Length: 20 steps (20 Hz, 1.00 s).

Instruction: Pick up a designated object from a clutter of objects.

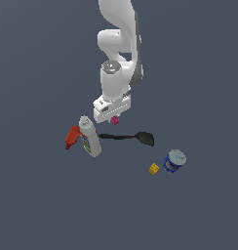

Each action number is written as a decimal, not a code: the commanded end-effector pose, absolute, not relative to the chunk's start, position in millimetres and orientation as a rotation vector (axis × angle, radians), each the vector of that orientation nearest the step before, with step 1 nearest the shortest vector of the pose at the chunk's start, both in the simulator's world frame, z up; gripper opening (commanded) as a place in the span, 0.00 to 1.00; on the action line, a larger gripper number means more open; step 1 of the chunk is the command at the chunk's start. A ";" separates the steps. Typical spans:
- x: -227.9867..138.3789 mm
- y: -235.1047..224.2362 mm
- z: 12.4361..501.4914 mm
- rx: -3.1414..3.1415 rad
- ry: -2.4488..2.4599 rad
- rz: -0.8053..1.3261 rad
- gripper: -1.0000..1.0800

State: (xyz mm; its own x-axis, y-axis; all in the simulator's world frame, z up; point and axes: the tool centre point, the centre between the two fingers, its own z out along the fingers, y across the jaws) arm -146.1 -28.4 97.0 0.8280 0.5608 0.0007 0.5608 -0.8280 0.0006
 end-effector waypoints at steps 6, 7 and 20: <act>-133.9 -17.6 154.5 3.002 0.921 0.001 0.00; -132.2 -16.1 162.2 3.002 0.921 0.001 0.00; -107.3 4.1 270.0 3.002 0.922 0.000 0.00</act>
